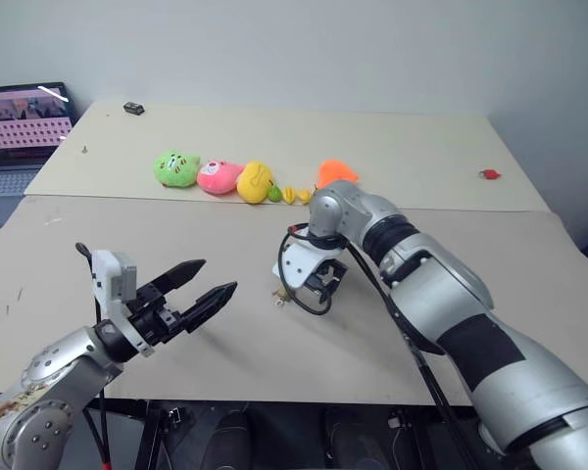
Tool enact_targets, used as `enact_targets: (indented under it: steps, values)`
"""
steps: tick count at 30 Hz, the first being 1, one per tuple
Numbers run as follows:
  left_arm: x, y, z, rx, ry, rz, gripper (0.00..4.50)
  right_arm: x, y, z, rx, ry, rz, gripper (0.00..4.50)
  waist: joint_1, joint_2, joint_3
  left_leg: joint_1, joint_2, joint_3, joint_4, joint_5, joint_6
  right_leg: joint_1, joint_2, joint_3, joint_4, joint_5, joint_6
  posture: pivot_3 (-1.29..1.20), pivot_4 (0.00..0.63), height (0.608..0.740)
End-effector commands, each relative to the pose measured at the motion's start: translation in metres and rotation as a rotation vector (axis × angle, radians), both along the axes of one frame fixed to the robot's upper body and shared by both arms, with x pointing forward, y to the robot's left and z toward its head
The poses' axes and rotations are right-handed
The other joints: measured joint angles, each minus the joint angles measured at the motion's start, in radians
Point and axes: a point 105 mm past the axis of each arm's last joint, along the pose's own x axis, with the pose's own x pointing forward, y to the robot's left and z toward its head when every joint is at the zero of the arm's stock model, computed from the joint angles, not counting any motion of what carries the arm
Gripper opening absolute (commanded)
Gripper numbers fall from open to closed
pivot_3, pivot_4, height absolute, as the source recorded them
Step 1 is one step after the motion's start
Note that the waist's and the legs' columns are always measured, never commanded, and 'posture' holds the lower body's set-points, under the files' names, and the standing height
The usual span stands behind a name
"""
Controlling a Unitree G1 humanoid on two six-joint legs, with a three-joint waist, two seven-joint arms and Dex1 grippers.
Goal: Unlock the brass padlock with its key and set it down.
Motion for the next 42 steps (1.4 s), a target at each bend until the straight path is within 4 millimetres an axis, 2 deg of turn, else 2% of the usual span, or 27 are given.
enact_targets:
  steps: [1, 5, 11, 20, 27, 33, 42]
  values:
    - [0.0, 0.0, 0.008, -0.019, -0.039, 0.001, 4.5, -0.008, 0.021, 0.004, 0.057, 0.03, 0.017, 4.42, -0.006, 0.0, 0.0, 0.0, 0.0, 0.0, 0.0, 0.0, 0.0, 0.0, 0.0, 0.0, 0.0, 0.0, 0.0, 0.0, 0.15, 0.717]
    - [0.0, -0.001, 0.007, -0.026, -0.036, -0.003, 4.5, -0.013, 0.04, 0.014, 0.12, 0.045, 0.031, 4.42, -0.025, 0.0, 0.0, 0.0, 0.001, 0.0, -0.001, 0.0, 0.0, -0.002, 0.001, 0.0, 0.001, 0.0, -0.001, 0.0, 0.15, 0.717]
    - [0.002, -0.003, 0.007, -0.031, -0.038, -0.008, 4.5, -0.014, 0.054, 0.024, 0.178, 0.03, 0.038, 4.42, -0.024, 0.0, 0.001, -0.001, 0.001, -0.001, -0.001, 0.0, 0.0, -0.002, 0.001, 0.0, 0.001, 0.0, -0.001, 0.0, 0.15, 0.717]
    - [0.001, -0.003, 0.007, -0.034, -0.037, -0.011, 4.5, 0.0, 0.035, 0.019, 0.114, -0.077, 0.041, 4.42, -0.023, 0.0, 0.001, -0.002, 0.001, -0.001, -0.001, 0.0, 0.0, -0.002, 0.001, 0.0, 0.001, 0.0, -0.001, 0.0, 0.15, 0.717]
    - [0.002, -0.003, 0.01, -0.036, -0.045, -0.014, 4.5, -0.004, 0.025, 0.006, 0.067, -0.036, 0.052, 4.42, -0.025, 0.0, 0.001, -0.001, 0.001, -0.001, -0.001, 0.0, 0.0, -0.003, 0.001, 0.0, 0.001, 0.0, -0.001, 0.0, 0.15, 0.717]
    - [0.003, -0.002, 0.011, -0.043, -0.045, -0.011, 4.5, -0.012, 0.028, -0.001, 0.066, 0.025, 0.061, 4.42, -0.024, 0.0, 0.001, -0.001, 0.001, -0.001, -0.001, 0.0, 0.0, -0.002, 0.001, 0.0, 0.001, 0.0, -0.001, 0.0, 0.15, 0.717]
    - [0.003, -0.003, 0.011, -0.049, -0.043, -0.007, 4.5, -0.009, 0.025, -0.005, 0.069, 0.003, 0.053, 4.42, -0.024, 0.0, 0.001, -0.001, 0.001, -0.001, -0.001, 0.0, 0.0, -0.002, 0.001, 0.0, 0.001, 0.0, -0.001, 0.0, 0.15, 0.717]
